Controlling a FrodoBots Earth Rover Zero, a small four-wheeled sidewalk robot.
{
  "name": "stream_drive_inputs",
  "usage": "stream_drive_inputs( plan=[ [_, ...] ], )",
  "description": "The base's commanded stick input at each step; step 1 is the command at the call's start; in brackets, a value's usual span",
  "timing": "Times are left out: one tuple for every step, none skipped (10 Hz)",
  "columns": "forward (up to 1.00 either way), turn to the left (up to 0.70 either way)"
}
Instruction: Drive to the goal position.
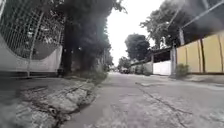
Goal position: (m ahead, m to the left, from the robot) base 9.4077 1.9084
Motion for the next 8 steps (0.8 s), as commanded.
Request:
stream_drive_inputs(
  plan=[
    [0.70,-0.22],
    [0.70,-0.33],
    [0.70,-0.28],
    [0.70,0.00],
    [0.70,0.00],
    [0.70,0.00],
    [0.70,0.00],
    [0.70,0.00]
  ],
)
